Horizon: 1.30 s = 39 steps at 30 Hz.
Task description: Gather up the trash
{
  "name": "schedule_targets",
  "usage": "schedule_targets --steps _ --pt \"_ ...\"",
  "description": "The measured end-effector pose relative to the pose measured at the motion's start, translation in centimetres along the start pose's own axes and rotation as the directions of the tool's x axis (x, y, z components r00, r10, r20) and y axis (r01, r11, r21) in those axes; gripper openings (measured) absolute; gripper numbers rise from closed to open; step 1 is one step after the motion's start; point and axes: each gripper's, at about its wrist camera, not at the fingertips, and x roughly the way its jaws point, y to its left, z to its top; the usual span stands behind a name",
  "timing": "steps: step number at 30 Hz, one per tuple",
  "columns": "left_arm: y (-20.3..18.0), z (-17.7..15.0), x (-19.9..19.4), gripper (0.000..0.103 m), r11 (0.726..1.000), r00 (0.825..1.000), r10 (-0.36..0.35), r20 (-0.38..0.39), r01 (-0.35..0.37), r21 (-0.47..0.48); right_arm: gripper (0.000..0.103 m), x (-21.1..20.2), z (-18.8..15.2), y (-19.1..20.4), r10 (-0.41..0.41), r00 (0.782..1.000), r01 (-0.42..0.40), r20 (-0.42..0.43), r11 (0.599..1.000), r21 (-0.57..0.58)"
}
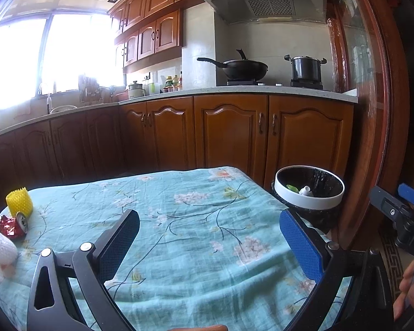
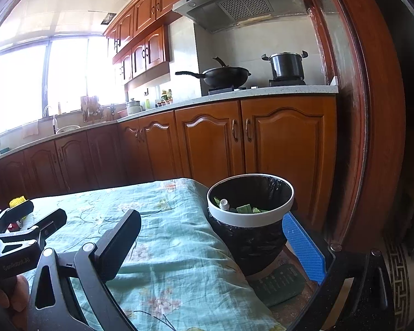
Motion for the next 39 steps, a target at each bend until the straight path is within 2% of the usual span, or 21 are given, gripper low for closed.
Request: schedule_targets --steps 39 --pt "-0.43 0.01 0.18 0.102 1.0 1.0 -0.017 -0.01 0.017 -0.007 0.103 -0.43 0.62 0.38 0.029 1.0 -0.029 0.009 1.0 0.008"
